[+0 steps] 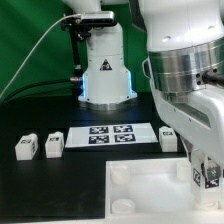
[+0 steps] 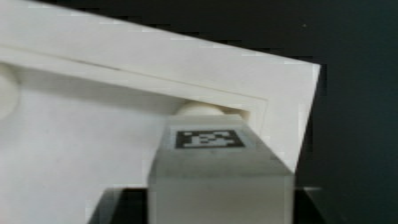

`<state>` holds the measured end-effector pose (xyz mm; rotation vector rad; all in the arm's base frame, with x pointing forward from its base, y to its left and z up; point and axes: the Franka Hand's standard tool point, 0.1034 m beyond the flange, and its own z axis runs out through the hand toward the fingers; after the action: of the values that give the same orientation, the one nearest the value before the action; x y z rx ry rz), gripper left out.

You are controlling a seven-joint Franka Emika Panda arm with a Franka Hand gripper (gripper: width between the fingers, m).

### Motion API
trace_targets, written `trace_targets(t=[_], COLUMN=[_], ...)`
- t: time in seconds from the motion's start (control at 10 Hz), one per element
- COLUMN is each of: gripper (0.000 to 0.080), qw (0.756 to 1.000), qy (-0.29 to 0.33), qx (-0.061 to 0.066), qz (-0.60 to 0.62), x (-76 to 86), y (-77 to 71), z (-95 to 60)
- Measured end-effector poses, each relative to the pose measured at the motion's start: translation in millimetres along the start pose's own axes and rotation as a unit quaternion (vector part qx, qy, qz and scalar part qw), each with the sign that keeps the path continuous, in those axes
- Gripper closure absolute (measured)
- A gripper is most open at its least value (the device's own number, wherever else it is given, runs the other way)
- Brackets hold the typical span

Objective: Assemble one leg

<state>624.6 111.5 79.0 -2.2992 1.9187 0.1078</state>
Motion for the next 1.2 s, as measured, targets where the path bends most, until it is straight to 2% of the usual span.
trace_targets(t=[0.1,0.2,0.3,0.4,0.5,0.8,0.9,1.0,1.1,1.2], gripper=[0.0505,0.0428,0.0248,0.0248,0.0181,0.0151,0.0151,0.015,0.015,0.015], qw=[1.0,1.0,0.996,0.987,0.974,0.931,0.902,0.841,0.792,0.763], qy=[0.0,0.0,0.003,0.006,0.008,0.008,0.01,0.014,0.008,0.005], qx=[0.0,-0.001,-0.003,-0.006,-0.007,-0.009,-0.015,-0.028,-0.034,-0.036], qz=[-0.013,-0.025,-0.091,-0.162,-0.225,-0.364,-0.431,-0.541,-0.61,-0.645], x=[0.1,-0.3,-2.5,-9.0,-13.3,-10.3,-8.7,-5.3,-4.4,-5.8], y=[0.1,0.4,0.5,0.1,-1.0,-0.7,-0.6,-2.8,-5.4,-6.3], z=[0.0,0.8,1.2,1.6,0.9,1.5,0.9,-2.5,-5.4,-6.4])
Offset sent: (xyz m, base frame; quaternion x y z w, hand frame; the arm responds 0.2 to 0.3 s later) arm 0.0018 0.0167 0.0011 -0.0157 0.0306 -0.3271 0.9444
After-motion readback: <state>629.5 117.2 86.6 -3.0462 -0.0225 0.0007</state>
